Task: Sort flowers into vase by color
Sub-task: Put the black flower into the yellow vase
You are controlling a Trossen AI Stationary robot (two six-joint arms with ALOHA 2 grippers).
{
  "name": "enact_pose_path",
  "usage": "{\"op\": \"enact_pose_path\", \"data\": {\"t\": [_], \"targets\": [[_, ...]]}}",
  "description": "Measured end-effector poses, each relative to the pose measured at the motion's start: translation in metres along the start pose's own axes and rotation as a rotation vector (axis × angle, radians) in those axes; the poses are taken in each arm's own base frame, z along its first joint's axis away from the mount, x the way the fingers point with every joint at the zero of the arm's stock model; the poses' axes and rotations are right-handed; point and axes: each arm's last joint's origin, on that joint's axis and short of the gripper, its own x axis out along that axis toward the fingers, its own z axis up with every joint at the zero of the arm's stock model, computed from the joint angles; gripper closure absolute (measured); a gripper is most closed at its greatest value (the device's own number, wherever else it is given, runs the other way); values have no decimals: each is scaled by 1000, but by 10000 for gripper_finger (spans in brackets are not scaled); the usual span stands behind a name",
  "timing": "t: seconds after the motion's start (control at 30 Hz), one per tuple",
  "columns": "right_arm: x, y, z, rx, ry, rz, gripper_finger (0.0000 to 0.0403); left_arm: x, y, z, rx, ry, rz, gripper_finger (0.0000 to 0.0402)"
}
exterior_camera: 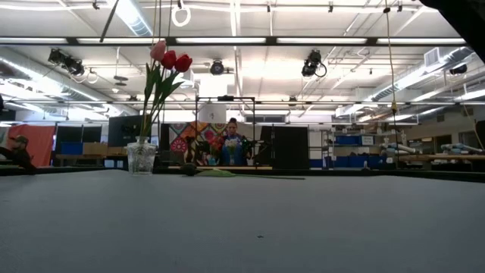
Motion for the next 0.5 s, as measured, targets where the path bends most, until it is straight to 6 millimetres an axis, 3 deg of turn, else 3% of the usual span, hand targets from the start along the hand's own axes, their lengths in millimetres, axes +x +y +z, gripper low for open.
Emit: {"op": "enact_pose_path", "data": {"t": [0.33, 0.5], "targets": [[1, 8, -1, 3, 2, -5, 395, -3, 0, 0, -3, 5, -20, 268], [2, 12, -1, 5, 1, -40, 395, -7, 0, -1, -10, 29, -49, 294]]}}
